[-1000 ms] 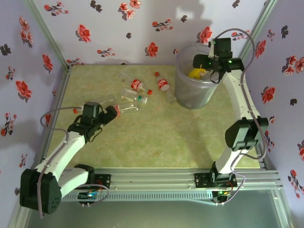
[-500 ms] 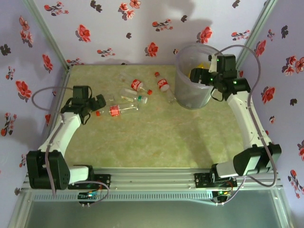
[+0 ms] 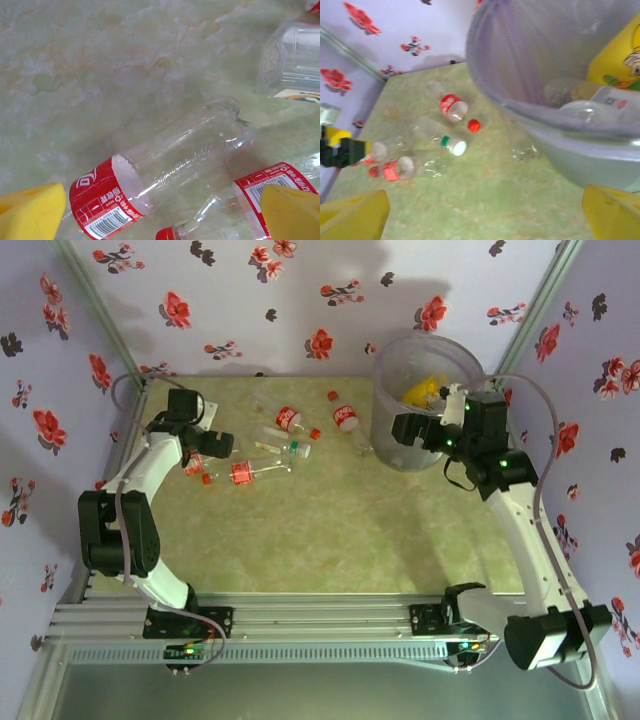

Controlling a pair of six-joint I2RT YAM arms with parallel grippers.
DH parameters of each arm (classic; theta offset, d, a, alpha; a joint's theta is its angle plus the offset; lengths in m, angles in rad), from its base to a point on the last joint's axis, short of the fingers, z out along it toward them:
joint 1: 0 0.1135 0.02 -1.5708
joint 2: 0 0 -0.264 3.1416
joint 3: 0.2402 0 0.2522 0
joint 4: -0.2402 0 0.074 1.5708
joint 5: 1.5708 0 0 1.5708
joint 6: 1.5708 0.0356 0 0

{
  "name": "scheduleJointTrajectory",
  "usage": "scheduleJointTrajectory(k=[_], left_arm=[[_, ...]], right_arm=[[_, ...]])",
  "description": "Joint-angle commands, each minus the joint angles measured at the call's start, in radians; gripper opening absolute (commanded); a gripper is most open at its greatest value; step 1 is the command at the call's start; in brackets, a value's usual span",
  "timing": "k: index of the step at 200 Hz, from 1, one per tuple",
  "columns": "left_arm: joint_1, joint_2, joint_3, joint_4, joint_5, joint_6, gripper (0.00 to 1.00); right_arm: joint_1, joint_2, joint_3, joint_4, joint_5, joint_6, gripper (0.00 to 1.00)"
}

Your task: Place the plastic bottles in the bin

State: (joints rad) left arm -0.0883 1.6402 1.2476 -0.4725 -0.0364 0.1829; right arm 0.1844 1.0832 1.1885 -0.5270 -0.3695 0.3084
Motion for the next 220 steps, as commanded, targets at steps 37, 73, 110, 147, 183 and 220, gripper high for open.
scheduleJointTrajectory(k=[37, 73, 110, 147, 183, 220], left_arm=[[0.004, 0.1, 0.06, -0.022, -0.023, 0.093, 1.0], [0.003, 0.151, 0.107, -0.04, -0.073, 0.13, 0.99], [-0.012, 0.178, 0.108, -0.054, -0.046, 0.165, 0.99], [-0.014, 0.222, 0.109, -0.065, -0.052, 0.168, 0.99], [-0.013, 0.266, 0.124, -0.056, -0.068, 0.154, 0.99], [-0.007, 0.319, 0.161, -0.059, -0.112, 0.118, 0.97]], right_arm=[[0.01, -0.108, -0.042, 0.113, -0.199, 0.058, 0.99], [0.016, -0.136, -0.092, 0.128, -0.207, 0.099, 0.99], [0.069, -0.138, -0.125, 0.162, -0.235, 0.121, 0.99], [0.138, -0.125, -0.151, 0.18, -0.213, 0.119, 0.99], [0.166, -0.103, -0.168, 0.202, -0.193, 0.136, 0.99], [0.177, -0.089, -0.174, 0.207, -0.168, 0.137, 0.99]])
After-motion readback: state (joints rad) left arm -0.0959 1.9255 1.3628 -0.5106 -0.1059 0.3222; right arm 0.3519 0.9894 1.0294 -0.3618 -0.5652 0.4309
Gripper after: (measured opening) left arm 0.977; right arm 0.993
